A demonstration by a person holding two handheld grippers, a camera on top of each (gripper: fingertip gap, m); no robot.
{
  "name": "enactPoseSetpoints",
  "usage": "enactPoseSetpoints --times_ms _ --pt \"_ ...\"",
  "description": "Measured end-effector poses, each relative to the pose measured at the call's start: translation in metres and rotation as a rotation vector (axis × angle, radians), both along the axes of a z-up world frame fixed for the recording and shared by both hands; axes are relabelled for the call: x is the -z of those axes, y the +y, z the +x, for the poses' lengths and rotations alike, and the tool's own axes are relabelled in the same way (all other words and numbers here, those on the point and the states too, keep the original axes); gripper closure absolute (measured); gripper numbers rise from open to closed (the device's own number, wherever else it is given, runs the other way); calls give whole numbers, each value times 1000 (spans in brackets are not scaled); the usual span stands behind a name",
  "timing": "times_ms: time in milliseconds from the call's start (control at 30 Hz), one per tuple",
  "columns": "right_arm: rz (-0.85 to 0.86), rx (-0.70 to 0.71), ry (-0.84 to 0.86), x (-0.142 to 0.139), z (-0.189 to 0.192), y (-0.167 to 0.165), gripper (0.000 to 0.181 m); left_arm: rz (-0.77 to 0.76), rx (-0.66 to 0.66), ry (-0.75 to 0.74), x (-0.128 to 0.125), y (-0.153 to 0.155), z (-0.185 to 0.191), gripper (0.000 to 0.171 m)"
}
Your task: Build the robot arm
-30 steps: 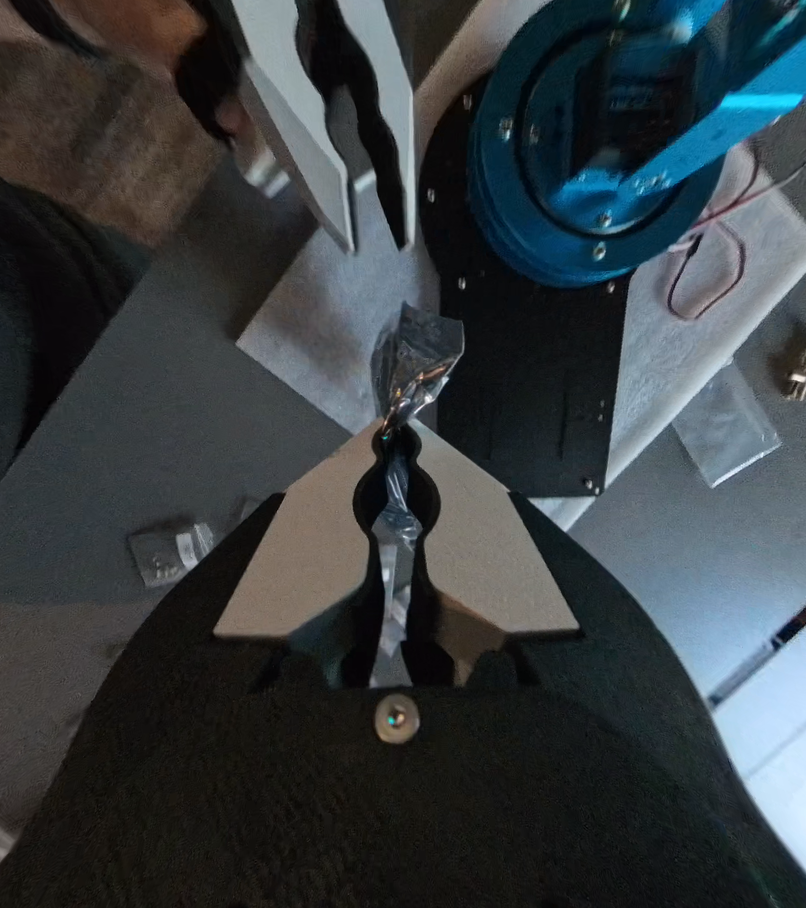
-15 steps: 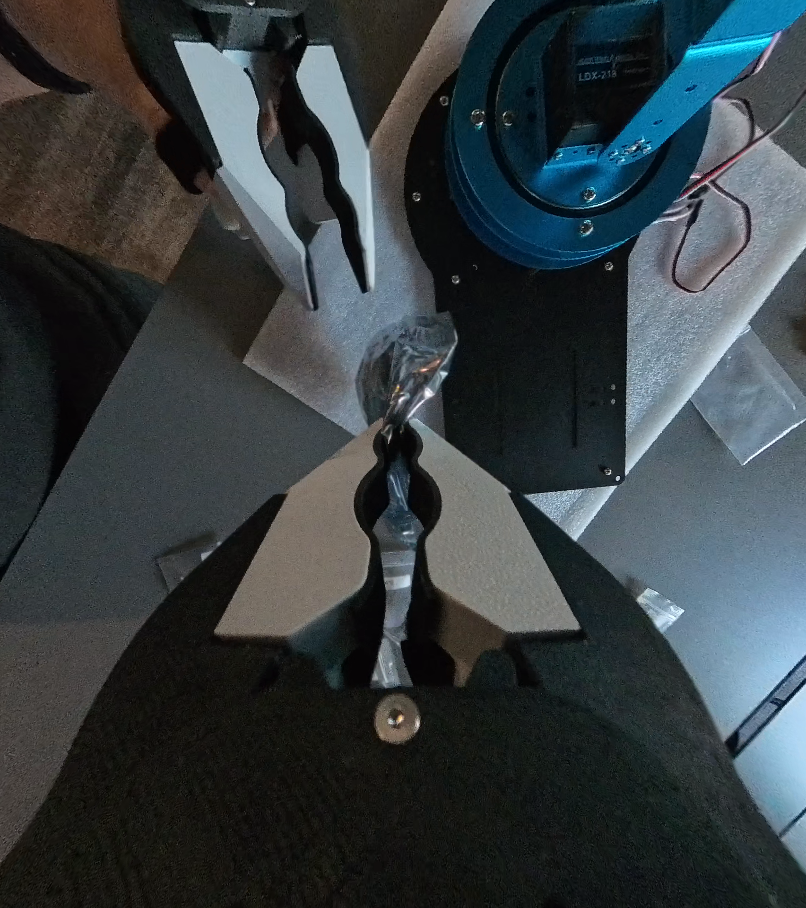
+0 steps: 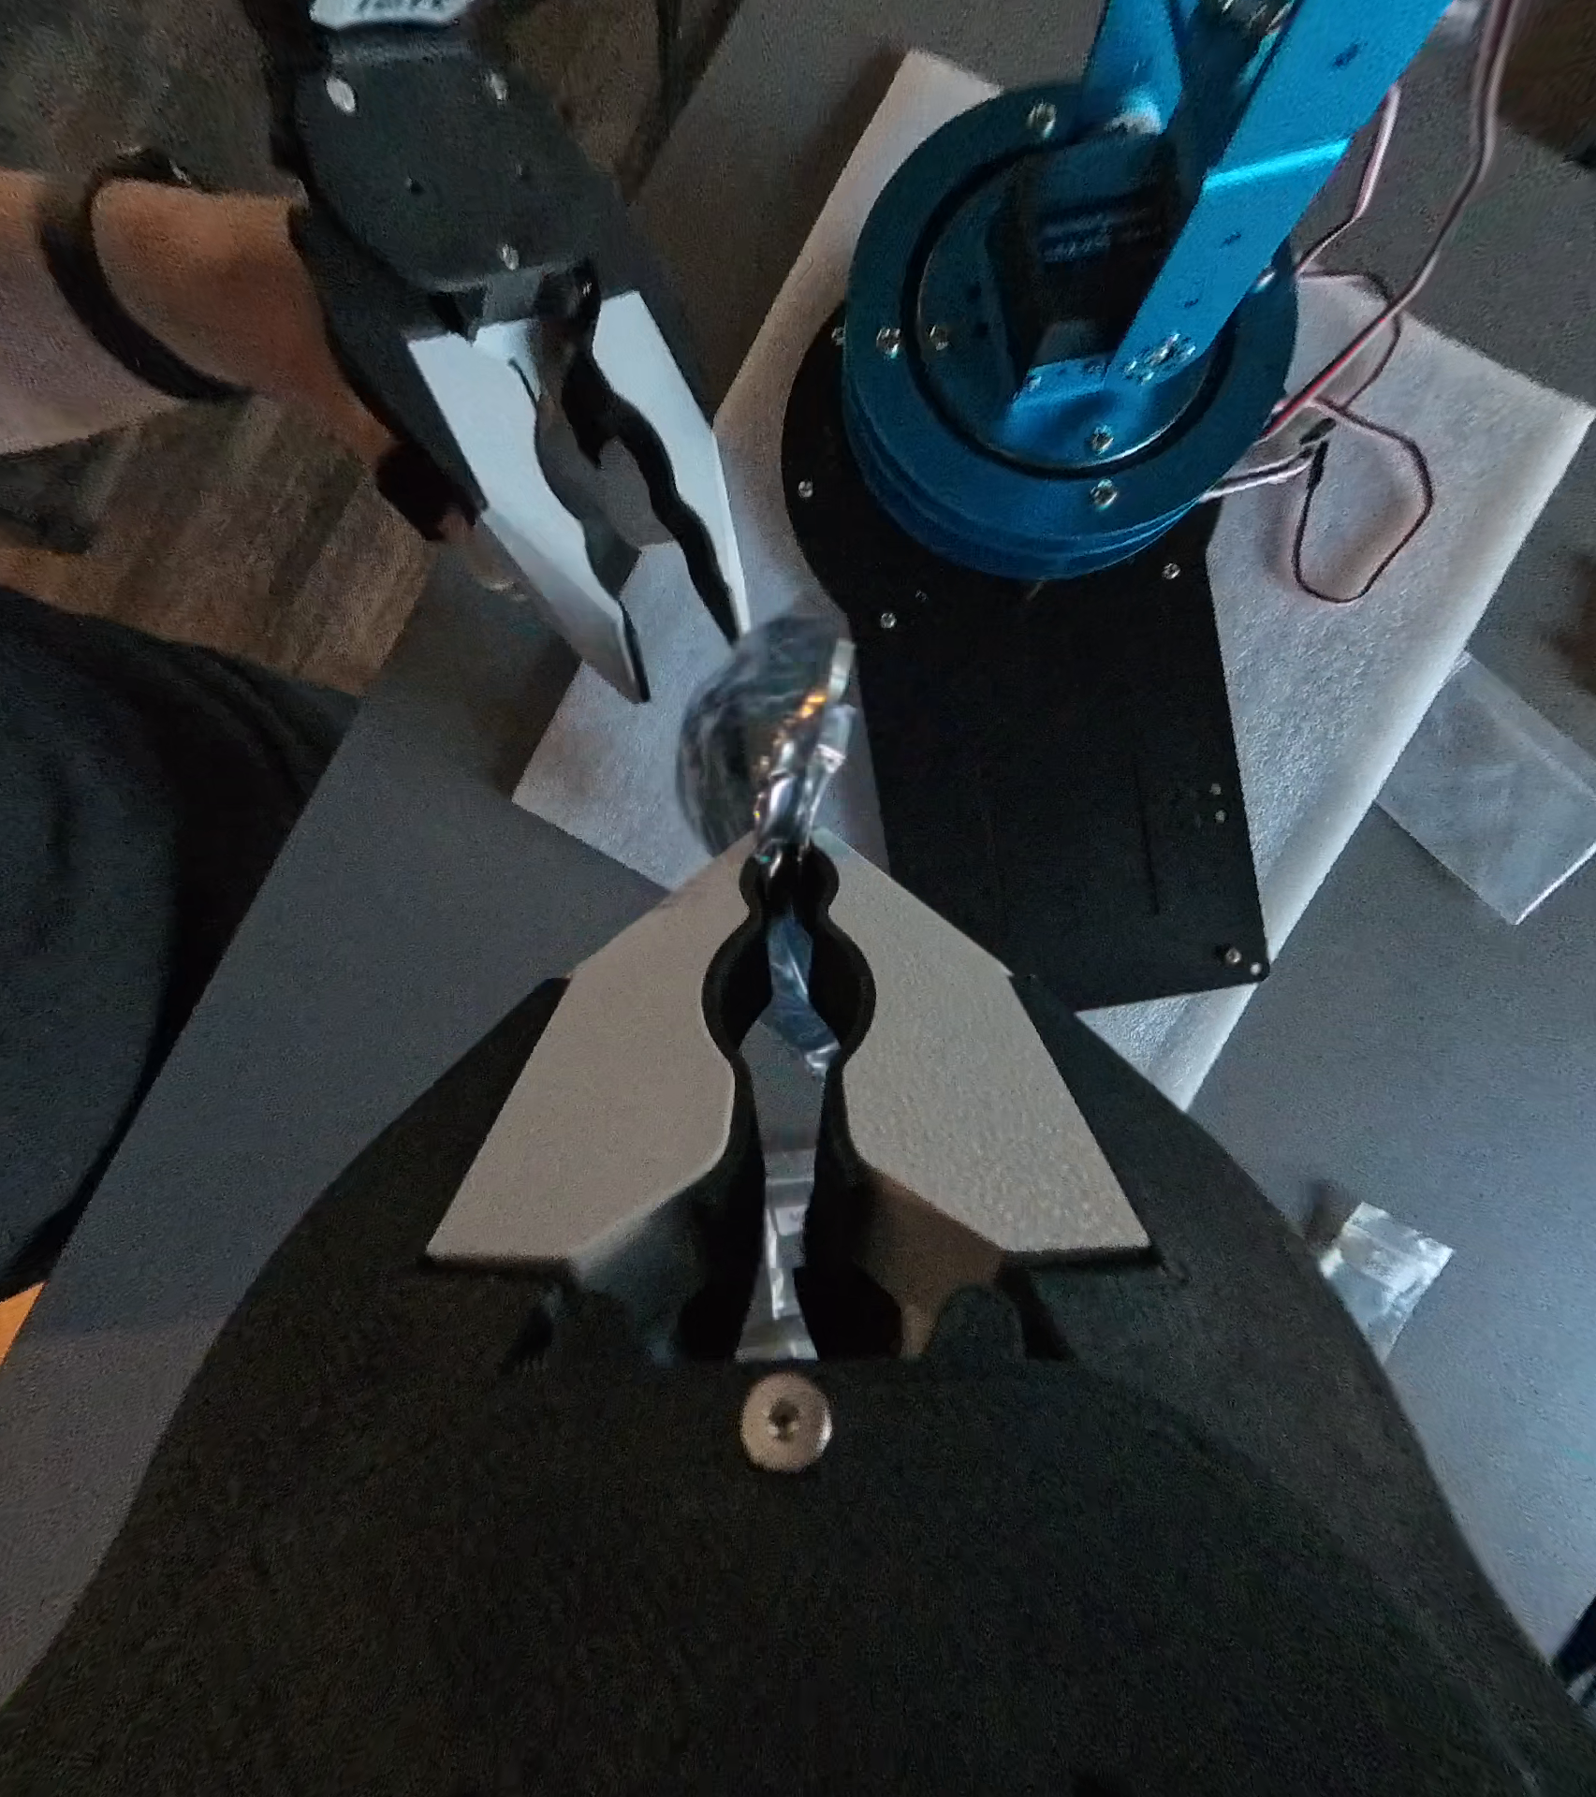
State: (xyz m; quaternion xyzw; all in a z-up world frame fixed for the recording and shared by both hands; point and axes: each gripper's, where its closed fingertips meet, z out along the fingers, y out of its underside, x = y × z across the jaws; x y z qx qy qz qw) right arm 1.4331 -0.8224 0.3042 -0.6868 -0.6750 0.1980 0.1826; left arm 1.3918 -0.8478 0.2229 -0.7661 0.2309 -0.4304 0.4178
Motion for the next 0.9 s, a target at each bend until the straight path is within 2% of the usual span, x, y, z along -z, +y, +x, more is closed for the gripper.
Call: enactPoseSetpoints --times_ms 100,233,433,500,633,900 --pt "-40 -2 -12 11 7 -4 181 2 -15 -1 0 1 -1 135" --pt "-140 47 224 -4 9 -5 181 12 -32 -51 -5 1 -5 133" --pt "-346 143 530 -28 22 -4 181 57 68 -382 -50 -19 -1 141" --pt "-392 169 605 -37 24 -4 181 96 76 -442 -62 -22 0 144" --pt "-457 195 710 -47 28 -6 181 168 50 -435 -70 -22 5 150" --pt "-560 220 808 -48 32 -10 181 254 40 -511 -87 -23 6 158"
